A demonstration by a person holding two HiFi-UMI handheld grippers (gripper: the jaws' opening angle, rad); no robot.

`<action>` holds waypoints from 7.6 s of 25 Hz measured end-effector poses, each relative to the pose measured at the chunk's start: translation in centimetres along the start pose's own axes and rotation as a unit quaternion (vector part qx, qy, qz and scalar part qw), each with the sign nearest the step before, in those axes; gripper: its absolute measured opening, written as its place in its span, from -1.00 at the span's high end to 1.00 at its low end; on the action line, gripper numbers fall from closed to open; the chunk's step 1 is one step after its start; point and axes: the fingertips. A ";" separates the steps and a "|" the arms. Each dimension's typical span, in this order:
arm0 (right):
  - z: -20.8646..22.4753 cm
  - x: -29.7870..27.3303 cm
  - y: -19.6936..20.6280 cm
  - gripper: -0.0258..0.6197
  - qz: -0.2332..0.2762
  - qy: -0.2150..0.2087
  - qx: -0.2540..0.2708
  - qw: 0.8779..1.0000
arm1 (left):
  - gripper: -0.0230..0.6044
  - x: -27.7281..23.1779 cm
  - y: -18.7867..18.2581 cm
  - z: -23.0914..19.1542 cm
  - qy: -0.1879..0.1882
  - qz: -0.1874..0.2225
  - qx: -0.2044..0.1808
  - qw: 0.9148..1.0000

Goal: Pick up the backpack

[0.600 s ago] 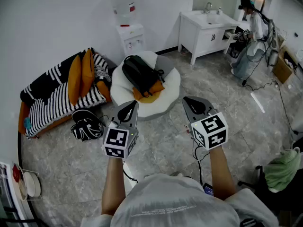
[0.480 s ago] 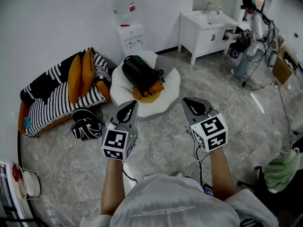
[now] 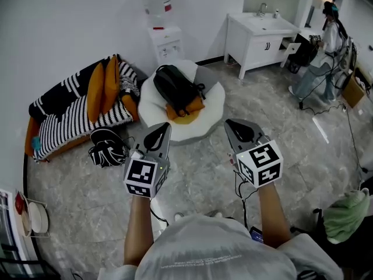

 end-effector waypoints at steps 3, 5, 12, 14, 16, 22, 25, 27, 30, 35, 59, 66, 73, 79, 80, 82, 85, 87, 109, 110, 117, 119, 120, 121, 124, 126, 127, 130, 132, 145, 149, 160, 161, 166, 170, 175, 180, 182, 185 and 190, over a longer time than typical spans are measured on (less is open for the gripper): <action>0.3 0.3 0.7 0.92 0.001 -0.011 0.002 1.000 | 0.93 -0.2 0.8 0.9 -0.005 -0.008 0.002 1.000; 0.6 0.7 1.2 0.92 0.001 -0.017 0.003 1.000 | 0.93 -0.3 1.4 1.6 -0.011 -0.013 0.003 1.000; 3.0 2.0 4.4 0.92 -0.010 -0.035 -0.018 0.999 | 0.93 -2.3 2.9 4.4 -0.029 -0.030 0.011 0.999; 3.9 2.3 5.1 0.92 -0.015 -0.036 -0.023 0.999 | 0.93 -2.8 3.1 5.2 -0.034 -0.033 0.011 0.999; 4.7 2.6 5.8 0.92 -0.016 -0.039 -0.029 0.999 | 0.93 -3.2 3.4 6.1 -0.037 -0.036 0.011 0.999; 6.0 2.8 6.4 0.92 -0.016 -0.049 -0.020 0.998 | 0.93 -4.4 3.8 7.4 -0.040 -0.043 0.019 0.998; 6.5 2.9 6.1 0.92 -0.014 -0.052 -0.015 0.998 | 0.93 -4.9 2.8 7.4 -0.047 -0.032 0.018 0.998; 6.7 2.9 6.2 0.92 -0.012 -0.053 -0.015 0.998 | 0.93 -5.4 2.6 7.5 -0.047 -0.029 0.018 0.998; 6.8 2.6 6.3 0.92 -0.008 -0.057 -0.014 0.998 | 0.93 -6.0 2.7 7.5 -0.045 -0.030 0.017 0.998; 7.6 1.2 6.8 0.92 -0.020 -0.052 -0.015 0.998 | 0.93 -7.8 3.1 6.7 -0.038 -0.033 0.026 0.998; 12.9 -14.2 4.0 0.92 -0.011 -0.061 -0.032 0.998 | 0.93 -19.9 2.8 -5.8 -0.019 -0.048 0.030 0.998; 13.7 -18.4 4.3 0.92 -0.045 -0.072 -0.031 0.996 | 0.93 -23.0 2.7 -9.1 -0.010 -0.058 0.034 0.998; 14.5 -21.2 4.3 0.92 -0.051 -0.080 -0.041 0.995 | 0.93 -25.2 3.2 -11.2 -0.003 -0.067 0.036 0.997; 14.5 -23.6 4.1 0.92 -0.049 -0.088 -0.049 0.994 | 0.93 -26.6 3.7 -13.4 0.000 -0.070 0.041 0.997; 14.4 -24.1 4.0 0.92 -0.049 -0.090 -0.048 0.994 | 0.93 -26.8 3.7 -13.9 -0.001 -0.070 0.043 0.997; 14.4 -24.9 3.8 0.92 -0.049 -0.092 -0.044 0.994 | 0.93 -27.2 3.8 -14.9 -0.001 -0.070 0.045 0.997; 14.4 -26.2 3.8 0.92 -0.054 -0.092 -0.040 0.994 | 0.93 -27.9 4.1 -16.1 0.001 -0.072 0.045 0.996; 14.6 -27.0 3.6 0.92 -0.052 -0.085 -0.040 0.994 | 0.93 -28.3 4.3 -16.8 0.004 -0.075 0.046 0.996; 17.2 -33.7 1.7 0.92 -0.026 -0.066 -0.074 0.995 | 0.93 -33.1 5.3 -23.2 0.023 -0.092 0.042 0.995; 17.5 -33.9 1.7 0.92 -0.025 -0.066 -0.080 0.994 | 0.93 -33.3 5.3 -23.3 0.023 -0.092 0.042 0.995; 18.5 -36.3 2.4 0.92 -0.045 -0.112 -0.099 0.988 | 0.93 -35.6 5.9 -24.0 0.018 -0.101 0.043 0.994; 19.5 -37.3 3.2 0.92 -0.054 -0.117 -0.098 0.987 | 0.93 -36.8 6.1 -24.4 0.013 -0.102 0.045 0.994; 20.1 -37.8 3.6 0.92 -0.056 -0.118 -0.097 0.987 | 0.93 -37.6 6.2 -24.8 0.009 -0.103 0.047 0.994; 20.9 -38.4 3.9 0.92 -0.058 -0.119 -0.096 0.987 | 0.93 -38.4 6.3 -25.1 0.003 -0.104 0.049 0.993; 23.2 -40.6 4.6 0.92 -0.060 -0.130 -0.091 0.986 | 0.93 -41.1 6.1 -26.3 -0.014 -0.104 0.053 0.993; 24.9 -42.2 4.8 0.92 -0.061 -0.132 -0.085 0.986 | 0.93 -42.9 5.9 -26.8 -0.021 -0.107 0.056 0.992; 25.9 -43.0 4.8 0.92 -0.060 -0.132 -0.082 0.986 | 0.93 -43.9 5.8 -27.1 -0.024 -0.108 0.058 0.992; 28.5 -45.4 5.3 0.92 -0.057 -0.143 -0.099 0.983 | 0.93 -46.5 5.4 -27.6 -0.038 -0.112 0.062 0.991; 30.1 -46.7 6.2 0.92 -0.062 -0.152 -0.124 0.979 | 0.93 -48.1 5.1 -27.8 -0.046 -0.112 0.065 0.990; 36.8 -51.8 8.3 0.92 -0.067 -0.148 -0.084 0.983 | 0.93 -54.8 4.8 -29.4 -0.082 -0.122 0.080 0.986; 38.2 -53.1 8.9 0.92 -0.075 -0.153 -0.073 0.983 | 0.93 -56.5 4.7 -29.6 -0.089 -0.124 0.079 0.985; 41.7 -58.4 9.7 0.92 -0.069 -0.166 -0.034 0.983 | 0.93 -59.8 4.9 -31.7 -0.136 -0.134 0.088 0.978; 41.9 -58.9 9.7 0.92 -0.067 -0.172 -0.033 0.982 | 0.93 -60.1 5.0 -32.0 -0.142 -0.135 0.088 0.977; 41.6 -61.5 11.1 0.92 -0.070 -0.199 -0.035 0.977 | 0.92 -60.8 7.0 -33.1 -0.169 -0.151 0.100 0.969; 41.3 -63.3 11.7 0.92 -0.079 -0.210 -0.035 0.974 | 0.92 -60.7 8.7 -34.2 -0.182 -0.172 0.107 0.962; 40.6 -65.5 11.9 0.92 -0.087 -0.223 -0.033 0.970 | 0.88 -60.2 10.1 -36.2 -0.198 -0.180 0.121 0.956; 38.6 -67.6 11.6 0.92 -0.095 -0.238 -0.027 0.966 | 0.87 -59.4 11.5 -38.3 -0.201 -0.188 0.131 0.952; 38.0 -68.3 11.4 0.92 -0.098 -0.243 -0.025 0.965 | 0.87 -59.3 12.1 -39.1 -0.201 -0.194 0.136 0.951; 37.0 -69.1 11.5 0.92 -0.106 -0.247 -0.027 0.963 | 0.87 -59.4 13.0 -40.3 -0.199 -0.196 0.145 0.949; 35.1 -70.9 11.7 0.92 -0.119 -0.243 -0.022 0.962 | 0.87 -59.6 14.5 -43.0 -0.192 -0.179 0.151 0.953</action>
Point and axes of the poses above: the fingertips, and each gripper's own axes: x backward along the fingers, z to its right, y out of its underside, and after that the axes turned 13 degrees about x, right-handed
